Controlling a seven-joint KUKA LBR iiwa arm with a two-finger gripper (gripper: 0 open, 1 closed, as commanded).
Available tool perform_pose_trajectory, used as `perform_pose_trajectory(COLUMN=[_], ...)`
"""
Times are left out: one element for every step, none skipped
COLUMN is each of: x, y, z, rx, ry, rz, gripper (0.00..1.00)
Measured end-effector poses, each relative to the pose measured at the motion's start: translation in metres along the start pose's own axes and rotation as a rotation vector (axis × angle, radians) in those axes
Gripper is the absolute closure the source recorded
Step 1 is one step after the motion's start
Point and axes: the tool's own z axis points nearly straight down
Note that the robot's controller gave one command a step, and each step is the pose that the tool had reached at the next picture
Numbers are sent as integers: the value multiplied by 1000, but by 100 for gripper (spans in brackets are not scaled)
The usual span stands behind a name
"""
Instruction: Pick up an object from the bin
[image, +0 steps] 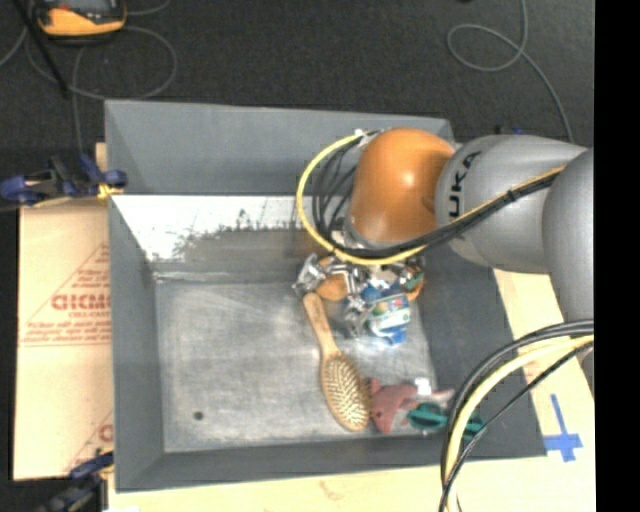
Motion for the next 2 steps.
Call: perform_pose_trajectory(x=[2, 2], y=[-15, -15], z=[-3, -3], rx=[3, 2], ry=[-4, -4], rz=[-284, -281], gripper=[100, 100])
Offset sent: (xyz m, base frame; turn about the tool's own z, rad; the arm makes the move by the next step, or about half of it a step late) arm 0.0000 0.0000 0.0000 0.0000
